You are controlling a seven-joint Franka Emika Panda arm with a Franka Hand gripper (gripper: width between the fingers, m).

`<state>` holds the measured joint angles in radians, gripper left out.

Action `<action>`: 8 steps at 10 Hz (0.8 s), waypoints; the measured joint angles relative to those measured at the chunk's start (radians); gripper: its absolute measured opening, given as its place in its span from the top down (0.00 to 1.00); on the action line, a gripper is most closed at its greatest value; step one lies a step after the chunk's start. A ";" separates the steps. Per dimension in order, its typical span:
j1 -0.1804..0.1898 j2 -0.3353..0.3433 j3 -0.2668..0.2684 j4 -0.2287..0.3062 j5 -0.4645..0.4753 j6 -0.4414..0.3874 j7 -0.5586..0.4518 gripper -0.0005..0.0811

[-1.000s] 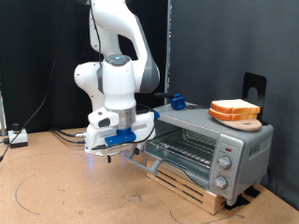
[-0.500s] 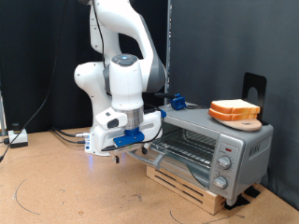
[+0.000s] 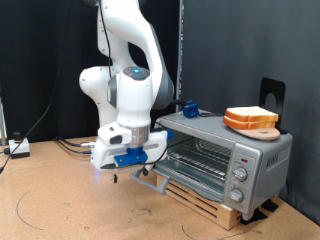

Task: Make a piece of toast with the oven

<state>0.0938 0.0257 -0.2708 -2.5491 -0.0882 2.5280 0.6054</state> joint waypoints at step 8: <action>-0.019 0.301 0.002 0.069 0.097 0.169 0.019 0.01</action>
<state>0.0745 0.3263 -0.2693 -2.4799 0.0085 2.6968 0.6242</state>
